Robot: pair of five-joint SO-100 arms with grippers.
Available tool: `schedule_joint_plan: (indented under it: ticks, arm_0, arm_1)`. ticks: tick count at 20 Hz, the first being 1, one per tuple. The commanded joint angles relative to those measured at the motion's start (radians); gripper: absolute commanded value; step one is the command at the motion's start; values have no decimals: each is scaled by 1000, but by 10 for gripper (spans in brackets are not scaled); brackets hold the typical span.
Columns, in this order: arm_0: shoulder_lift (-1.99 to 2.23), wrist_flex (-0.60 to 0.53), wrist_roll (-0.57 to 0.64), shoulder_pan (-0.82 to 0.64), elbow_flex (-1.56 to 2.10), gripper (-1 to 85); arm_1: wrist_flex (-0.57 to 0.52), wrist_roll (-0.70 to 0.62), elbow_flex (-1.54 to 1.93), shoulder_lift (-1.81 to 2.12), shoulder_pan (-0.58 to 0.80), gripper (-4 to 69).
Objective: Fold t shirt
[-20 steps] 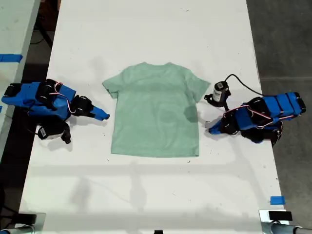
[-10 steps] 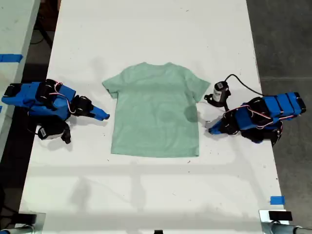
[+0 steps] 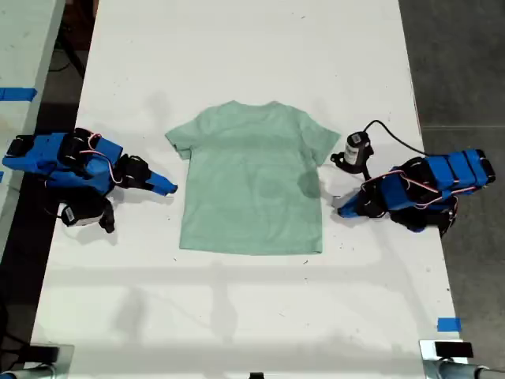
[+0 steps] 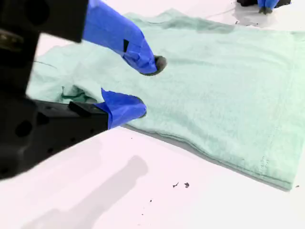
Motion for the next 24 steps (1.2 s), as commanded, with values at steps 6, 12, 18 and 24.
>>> schedule_joint_plan:
  ticks: [6, 12, 18, 24]
  arm_0:
    - [6, -20, 6, -8, 11, 112]
    - [6, -20, 6, -8, 11, 112]
    - [6, -20, 6, -6, 11, 112]
    - [6, -20, 6, -6, 11, 112]
  arm_1:
    - [-26, 773, 41, 15, 37, 6]
    - [-181, 887, 14, 17, 374, -2]
    - [74, 603, -696, -778, 678, -4]
    - [-95, 273, -977, -1414, 1028, 375]
